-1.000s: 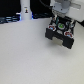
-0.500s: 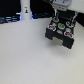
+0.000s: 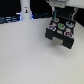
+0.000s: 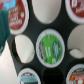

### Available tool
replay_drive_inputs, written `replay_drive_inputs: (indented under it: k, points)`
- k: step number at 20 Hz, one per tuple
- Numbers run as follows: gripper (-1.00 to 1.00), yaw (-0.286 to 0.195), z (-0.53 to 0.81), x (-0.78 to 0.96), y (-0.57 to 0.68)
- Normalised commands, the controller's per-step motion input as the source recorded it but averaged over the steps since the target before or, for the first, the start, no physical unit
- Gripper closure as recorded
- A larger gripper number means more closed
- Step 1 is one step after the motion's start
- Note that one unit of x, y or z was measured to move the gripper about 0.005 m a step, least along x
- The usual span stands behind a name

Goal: Open the kcup holder, insert the kcup into the holder, and close the kcup holder

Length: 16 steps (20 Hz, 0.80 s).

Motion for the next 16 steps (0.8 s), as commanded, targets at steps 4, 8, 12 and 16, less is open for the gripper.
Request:
replay_drive_inputs:
  k: [4, 8, 12, 16]
  points:
    - [-1.0, 0.015, 0.17, 0.73, -0.37]
    - [-1.0, 0.025, 0.06, 0.7, -0.38]
    - [-1.0, 0.038, 0.02, 0.51, -0.17]
    - [-1.0, 0.066, -0.21, 0.53, -0.16]
